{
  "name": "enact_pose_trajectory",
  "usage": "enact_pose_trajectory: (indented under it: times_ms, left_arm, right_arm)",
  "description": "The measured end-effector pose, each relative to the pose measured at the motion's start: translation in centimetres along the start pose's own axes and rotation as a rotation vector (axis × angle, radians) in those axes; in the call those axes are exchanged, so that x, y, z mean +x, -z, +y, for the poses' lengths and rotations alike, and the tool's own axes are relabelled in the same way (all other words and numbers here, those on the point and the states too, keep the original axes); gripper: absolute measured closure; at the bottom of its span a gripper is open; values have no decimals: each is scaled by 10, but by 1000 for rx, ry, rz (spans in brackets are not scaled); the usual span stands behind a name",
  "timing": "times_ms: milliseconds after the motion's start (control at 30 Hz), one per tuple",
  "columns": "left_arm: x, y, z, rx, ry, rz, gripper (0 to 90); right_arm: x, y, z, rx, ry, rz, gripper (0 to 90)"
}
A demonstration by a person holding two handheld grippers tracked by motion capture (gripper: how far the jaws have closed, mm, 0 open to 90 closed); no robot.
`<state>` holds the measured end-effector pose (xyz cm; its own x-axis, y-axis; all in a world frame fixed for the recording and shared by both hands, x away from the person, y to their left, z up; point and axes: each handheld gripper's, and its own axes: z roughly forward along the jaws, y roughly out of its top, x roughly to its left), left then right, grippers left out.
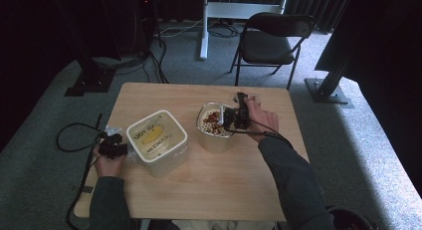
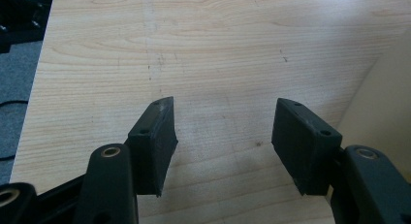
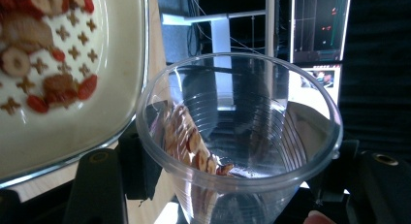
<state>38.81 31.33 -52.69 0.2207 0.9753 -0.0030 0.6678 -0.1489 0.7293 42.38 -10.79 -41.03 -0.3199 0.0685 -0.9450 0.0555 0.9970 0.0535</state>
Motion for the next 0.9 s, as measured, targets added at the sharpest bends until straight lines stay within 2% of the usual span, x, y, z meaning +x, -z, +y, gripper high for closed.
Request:
enact_pose_trajectory:
  times_ms: [167,367,633,733,900]
  left_arm:
    - [0,0,0,1,-1,1,422]
    - [0,0,0,0,1,0,422]
    - [0,0,0,2,-1,0,421]
    - [0,0,0,3,-4,0,422]
    - [0,0,0,3,-4,1,422]
  right_arm:
    - [2,2,3,11,88,-36,342]
    - [5,2,8,22,165,-71,342]
    - [8,2,8,32,206,-91,342]
    - [10,2,7,40,242,-106,342]
    - [13,1,8,44,262,-113,341]
